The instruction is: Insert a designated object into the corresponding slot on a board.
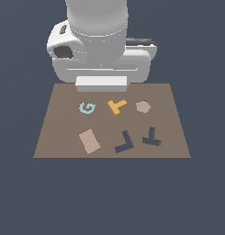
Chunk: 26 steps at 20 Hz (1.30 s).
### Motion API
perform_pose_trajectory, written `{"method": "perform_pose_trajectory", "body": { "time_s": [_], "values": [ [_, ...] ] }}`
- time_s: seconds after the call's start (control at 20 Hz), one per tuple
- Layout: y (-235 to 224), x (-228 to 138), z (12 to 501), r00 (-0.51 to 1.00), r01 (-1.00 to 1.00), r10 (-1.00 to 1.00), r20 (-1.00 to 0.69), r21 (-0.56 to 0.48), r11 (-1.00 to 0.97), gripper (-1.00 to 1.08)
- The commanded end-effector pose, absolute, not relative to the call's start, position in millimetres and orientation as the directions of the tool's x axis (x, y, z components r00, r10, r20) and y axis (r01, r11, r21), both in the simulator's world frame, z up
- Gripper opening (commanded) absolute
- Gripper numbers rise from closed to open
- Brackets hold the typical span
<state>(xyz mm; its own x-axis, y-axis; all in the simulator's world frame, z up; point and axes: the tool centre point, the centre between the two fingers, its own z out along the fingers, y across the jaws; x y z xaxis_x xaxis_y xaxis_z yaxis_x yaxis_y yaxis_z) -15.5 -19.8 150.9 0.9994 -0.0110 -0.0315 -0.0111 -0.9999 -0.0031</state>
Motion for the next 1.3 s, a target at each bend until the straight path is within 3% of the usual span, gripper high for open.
{"method": "perform_pose_trajectory", "body": {
  "time_s": [0.0, 0.5, 1.25],
  "values": [
    [-20, -15, 151, 0.999, -0.011, -0.011, -0.032, -0.003, -1.0, 1.0],
    [-12, -17, 135, 0.997, 0.073, 0.074, -0.026, -0.004, -0.997, 1.0],
    [18, -28, 67, 0.906, 0.424, 0.424, -0.004, -0.003, -0.906, 1.0]
  ]
}}
